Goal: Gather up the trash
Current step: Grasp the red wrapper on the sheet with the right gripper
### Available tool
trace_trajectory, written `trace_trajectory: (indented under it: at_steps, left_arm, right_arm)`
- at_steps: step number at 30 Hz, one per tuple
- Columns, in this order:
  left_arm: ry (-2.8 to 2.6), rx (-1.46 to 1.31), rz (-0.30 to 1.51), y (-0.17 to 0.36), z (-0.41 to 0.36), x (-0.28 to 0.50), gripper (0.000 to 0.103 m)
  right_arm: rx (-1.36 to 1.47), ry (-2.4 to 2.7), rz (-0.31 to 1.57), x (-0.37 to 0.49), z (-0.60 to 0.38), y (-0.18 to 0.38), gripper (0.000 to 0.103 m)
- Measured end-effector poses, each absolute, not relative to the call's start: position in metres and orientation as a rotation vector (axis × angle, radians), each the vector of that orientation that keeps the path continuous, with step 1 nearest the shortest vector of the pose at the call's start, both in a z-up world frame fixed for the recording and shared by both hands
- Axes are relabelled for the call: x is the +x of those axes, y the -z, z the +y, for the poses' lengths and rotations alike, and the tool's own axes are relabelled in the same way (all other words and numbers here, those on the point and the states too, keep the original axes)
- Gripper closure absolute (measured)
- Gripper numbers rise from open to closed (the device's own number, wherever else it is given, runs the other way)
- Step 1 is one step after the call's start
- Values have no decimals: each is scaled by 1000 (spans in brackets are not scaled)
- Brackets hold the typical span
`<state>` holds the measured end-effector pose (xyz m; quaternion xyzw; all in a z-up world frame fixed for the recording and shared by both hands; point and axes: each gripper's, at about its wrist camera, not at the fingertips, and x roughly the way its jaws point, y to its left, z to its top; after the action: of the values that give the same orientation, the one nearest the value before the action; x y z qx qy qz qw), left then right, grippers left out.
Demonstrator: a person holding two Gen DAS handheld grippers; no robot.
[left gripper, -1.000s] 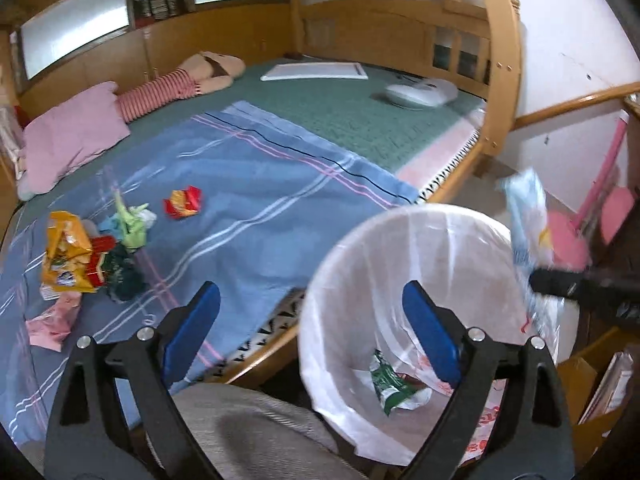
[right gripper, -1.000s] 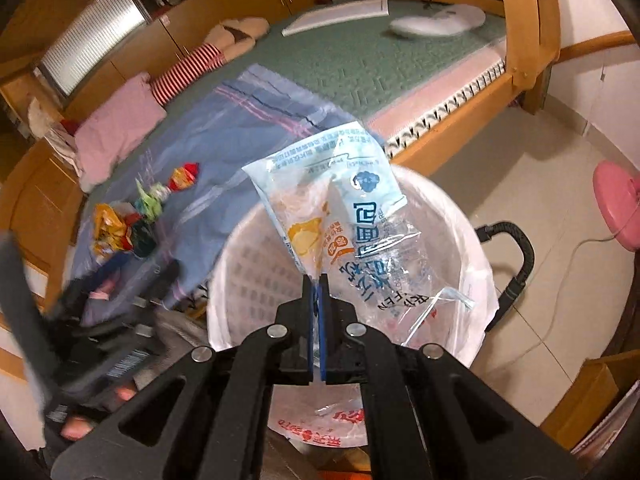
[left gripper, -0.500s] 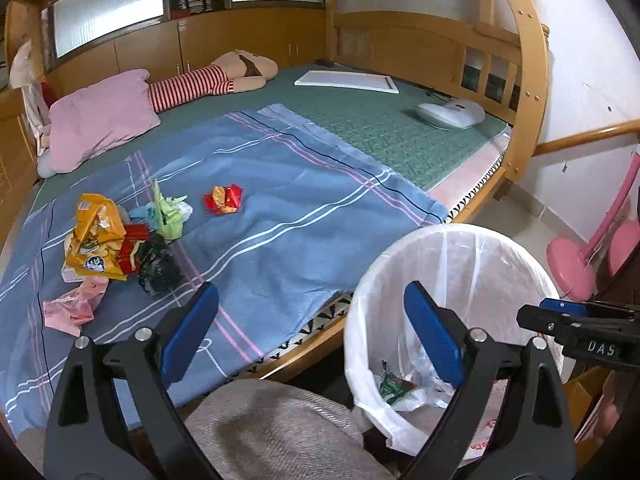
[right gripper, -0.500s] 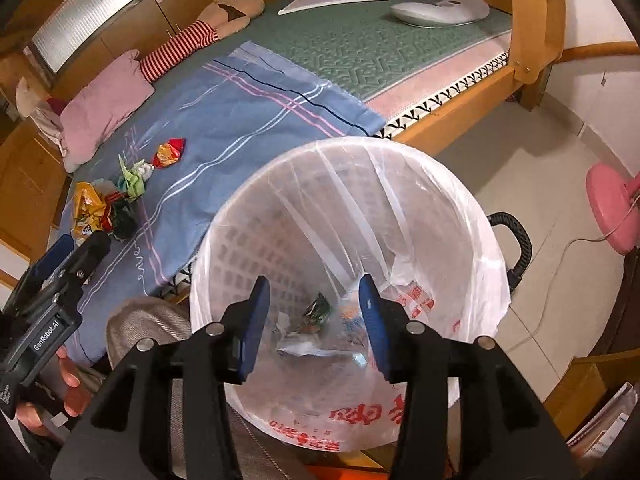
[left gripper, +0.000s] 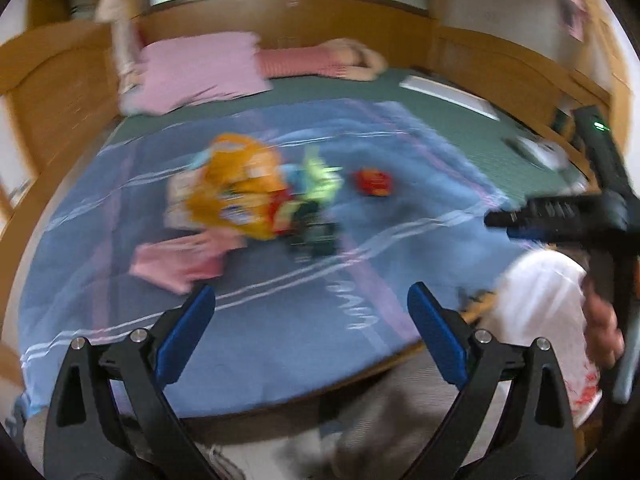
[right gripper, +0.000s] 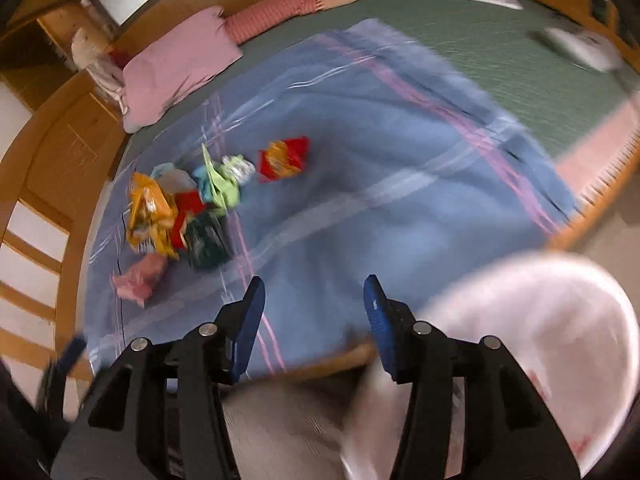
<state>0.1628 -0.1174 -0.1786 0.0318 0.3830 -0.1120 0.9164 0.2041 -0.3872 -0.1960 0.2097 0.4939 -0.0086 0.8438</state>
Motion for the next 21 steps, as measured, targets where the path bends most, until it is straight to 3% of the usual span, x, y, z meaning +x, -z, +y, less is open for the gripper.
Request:
trace_trajectory:
  at_steps: [7, 19, 21]
  left_arm:
    - [41, -19, 845, 195, -35, 189, 6]
    - [-69, -92, 869, 205, 25, 208, 6]
    - [-71, -95, 868, 206, 26, 210, 6]
  right_arm:
    - [306, 46, 1103, 332, -354, 229, 37]
    - [238, 145, 1335, 432, -341, 297, 37]
    - [258, 151, 1341, 434, -344, 302, 60]
